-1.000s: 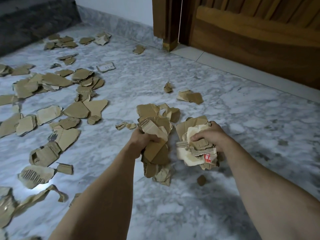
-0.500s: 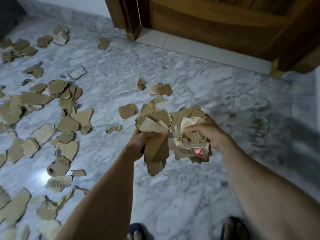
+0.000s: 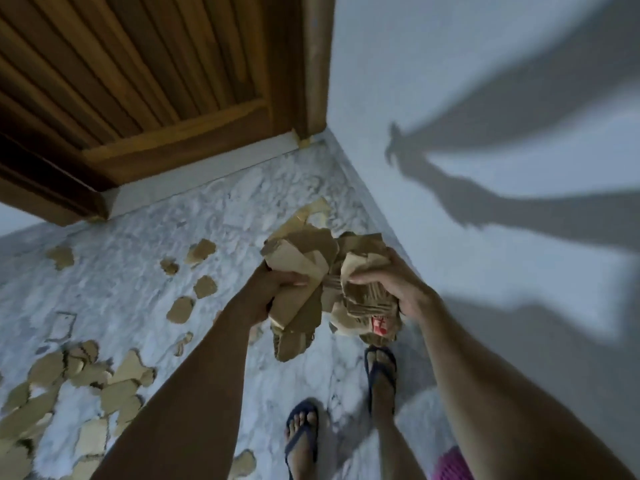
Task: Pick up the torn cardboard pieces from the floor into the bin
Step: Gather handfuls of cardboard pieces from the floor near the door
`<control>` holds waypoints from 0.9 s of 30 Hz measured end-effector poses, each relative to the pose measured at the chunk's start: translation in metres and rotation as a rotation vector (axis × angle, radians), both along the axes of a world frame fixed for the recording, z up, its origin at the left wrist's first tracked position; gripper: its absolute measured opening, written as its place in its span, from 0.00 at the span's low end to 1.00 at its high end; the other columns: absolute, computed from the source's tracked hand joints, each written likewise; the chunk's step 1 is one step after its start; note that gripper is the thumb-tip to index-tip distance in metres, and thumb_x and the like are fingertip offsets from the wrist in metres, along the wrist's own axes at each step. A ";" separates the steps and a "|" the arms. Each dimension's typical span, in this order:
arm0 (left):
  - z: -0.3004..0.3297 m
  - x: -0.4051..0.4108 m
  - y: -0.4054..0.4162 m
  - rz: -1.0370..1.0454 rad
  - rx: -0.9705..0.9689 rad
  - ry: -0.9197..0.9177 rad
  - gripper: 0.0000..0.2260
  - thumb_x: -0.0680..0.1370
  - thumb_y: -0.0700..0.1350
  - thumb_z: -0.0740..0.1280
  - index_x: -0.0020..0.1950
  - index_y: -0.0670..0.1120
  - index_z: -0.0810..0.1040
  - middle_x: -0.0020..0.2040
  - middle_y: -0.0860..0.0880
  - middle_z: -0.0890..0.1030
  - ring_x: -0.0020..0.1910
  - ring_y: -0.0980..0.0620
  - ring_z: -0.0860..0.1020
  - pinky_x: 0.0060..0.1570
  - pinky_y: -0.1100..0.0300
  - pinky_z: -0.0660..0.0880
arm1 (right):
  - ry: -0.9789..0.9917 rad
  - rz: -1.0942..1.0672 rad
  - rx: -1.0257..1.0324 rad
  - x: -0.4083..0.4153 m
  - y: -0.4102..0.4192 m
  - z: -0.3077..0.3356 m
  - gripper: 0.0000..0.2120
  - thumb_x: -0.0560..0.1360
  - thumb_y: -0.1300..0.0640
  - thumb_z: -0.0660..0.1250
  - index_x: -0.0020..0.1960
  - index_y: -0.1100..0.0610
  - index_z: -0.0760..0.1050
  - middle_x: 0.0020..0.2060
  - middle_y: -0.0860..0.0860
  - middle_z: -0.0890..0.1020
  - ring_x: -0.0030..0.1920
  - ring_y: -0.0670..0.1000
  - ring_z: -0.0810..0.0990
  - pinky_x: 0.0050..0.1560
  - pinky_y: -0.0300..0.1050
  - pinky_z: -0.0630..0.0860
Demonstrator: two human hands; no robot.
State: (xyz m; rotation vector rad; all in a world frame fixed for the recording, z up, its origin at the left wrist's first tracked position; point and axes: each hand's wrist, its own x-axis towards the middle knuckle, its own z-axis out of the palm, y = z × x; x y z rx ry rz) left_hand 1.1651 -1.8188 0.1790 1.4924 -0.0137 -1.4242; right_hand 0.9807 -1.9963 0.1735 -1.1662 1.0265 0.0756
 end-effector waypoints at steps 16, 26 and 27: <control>0.000 -0.462 -0.001 -0.813 0.036 0.070 0.30 0.63 0.40 0.79 0.65 0.44 0.78 0.59 0.40 0.84 0.56 0.39 0.83 0.49 0.47 0.82 | 0.092 -0.948 0.040 -0.526 0.200 0.001 0.43 0.54 0.50 0.86 0.66 0.54 0.76 0.59 0.54 0.83 0.55 0.55 0.84 0.55 0.53 0.82; -0.039 -0.688 0.062 -1.032 -0.042 -0.077 0.39 0.57 0.48 0.80 0.69 0.49 0.76 0.59 0.46 0.84 0.57 0.44 0.83 0.56 0.45 0.81 | 0.106 -1.206 -0.029 -0.732 0.308 -0.044 0.40 0.55 0.53 0.85 0.64 0.58 0.77 0.54 0.54 0.85 0.54 0.56 0.85 0.55 0.54 0.83; -0.041 -0.695 0.064 -1.039 -0.045 -0.106 0.40 0.57 0.48 0.80 0.69 0.49 0.76 0.59 0.47 0.84 0.56 0.45 0.83 0.55 0.46 0.81 | 0.115 -1.222 -0.025 -0.735 0.312 -0.048 0.38 0.56 0.54 0.85 0.63 0.58 0.77 0.54 0.54 0.85 0.54 0.55 0.85 0.54 0.52 0.83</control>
